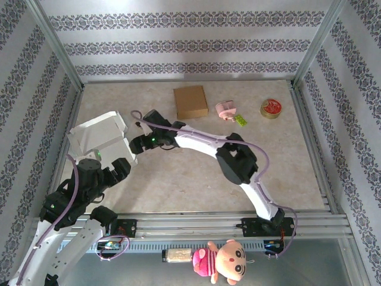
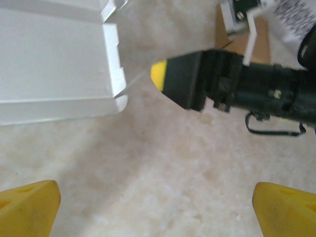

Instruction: Fold the paper box

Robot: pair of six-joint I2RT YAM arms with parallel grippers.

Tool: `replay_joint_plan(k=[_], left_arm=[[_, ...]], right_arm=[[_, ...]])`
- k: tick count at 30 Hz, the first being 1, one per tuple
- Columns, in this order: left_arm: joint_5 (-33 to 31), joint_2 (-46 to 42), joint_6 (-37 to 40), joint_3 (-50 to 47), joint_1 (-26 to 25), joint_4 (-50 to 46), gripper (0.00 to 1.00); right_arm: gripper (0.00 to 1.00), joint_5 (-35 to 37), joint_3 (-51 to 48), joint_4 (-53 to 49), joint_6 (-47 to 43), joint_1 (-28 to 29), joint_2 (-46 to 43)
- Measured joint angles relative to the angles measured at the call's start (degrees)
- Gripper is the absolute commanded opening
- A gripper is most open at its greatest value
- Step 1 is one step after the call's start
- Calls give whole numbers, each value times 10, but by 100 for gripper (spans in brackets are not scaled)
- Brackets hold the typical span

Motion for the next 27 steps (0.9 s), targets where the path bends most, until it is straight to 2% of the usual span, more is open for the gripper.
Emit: replay_joint_plan(k=[4,10,14,16,18,20,22,25,27], left_arm=[[8,11,-2,-6,0,-24,100],[9,12,-1,-6,0,-29,100],[12,12,-1,-6,0,-29,100],[15,11,-1,-6,0,-29,100],[16,8,-1,-6,0,-29,100],[16,4,-1,-6,0,-29,100],[19,3,-2,-6,0,-29,100],[20,4,-2,-6,0,-29,100],[20,7,-2,-6,0,-28,100]], right_arm=[[80,26,82,-28,-17,11,77],[64,51,169,-72,-40,29,141],[45,54,198,-84,-42,44,159],[39,52,212,-86,-39,48,168],[24,49,221,-87,-38,51,177],[13,43,222,-89,-39,51,181],[7,34,221,-89,-35,49,181],[6,19,165,-70,-38,42,147],[5,12,68,-52,-41,31,87]])
